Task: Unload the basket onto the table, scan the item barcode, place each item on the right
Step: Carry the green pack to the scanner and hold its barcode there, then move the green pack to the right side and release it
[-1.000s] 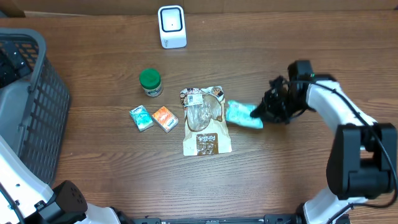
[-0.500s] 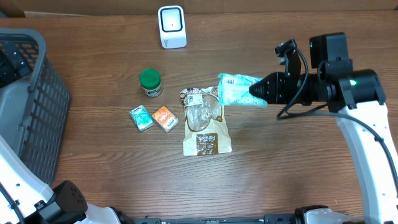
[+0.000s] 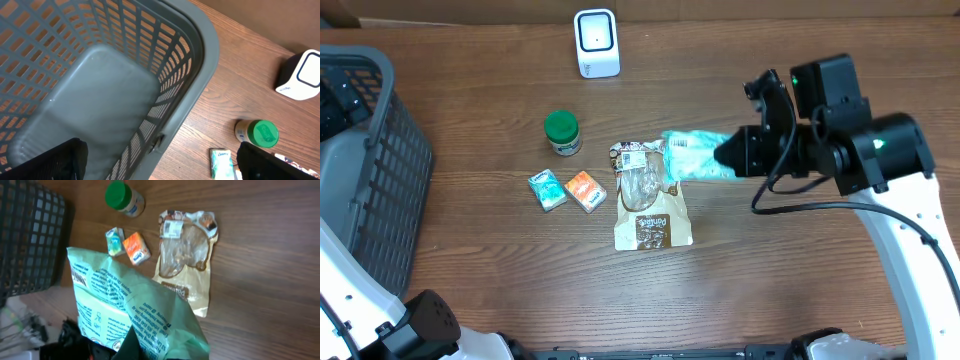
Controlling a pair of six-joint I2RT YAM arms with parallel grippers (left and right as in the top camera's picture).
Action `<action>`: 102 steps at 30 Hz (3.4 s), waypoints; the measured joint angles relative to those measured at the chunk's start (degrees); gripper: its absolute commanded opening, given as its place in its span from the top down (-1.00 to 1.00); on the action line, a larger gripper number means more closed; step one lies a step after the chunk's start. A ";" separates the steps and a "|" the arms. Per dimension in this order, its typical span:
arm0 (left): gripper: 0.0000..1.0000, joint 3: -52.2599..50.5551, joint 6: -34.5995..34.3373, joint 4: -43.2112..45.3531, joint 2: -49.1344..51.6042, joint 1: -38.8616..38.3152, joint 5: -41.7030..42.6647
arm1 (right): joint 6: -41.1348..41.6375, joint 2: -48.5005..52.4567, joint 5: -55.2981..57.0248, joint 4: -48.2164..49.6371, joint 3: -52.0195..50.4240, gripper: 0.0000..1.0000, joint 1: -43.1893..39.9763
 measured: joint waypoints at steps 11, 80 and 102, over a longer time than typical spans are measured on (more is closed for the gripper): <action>-0.99 0.00 0.00 -0.02 0.00 0.00 0.02 | 0.44 26.51 27.54 8.70 30.67 0.92 9.14; -0.99 0.00 0.00 -0.02 0.00 0.00 -0.02 | -85.83 64.41 43.04 81.02 30.77 0.92 16.74; -0.99 0.00 0.00 0.02 0.00 0.00 0.00 | 7.78 14.32 32.20 -12.61 32.04 0.92 -4.39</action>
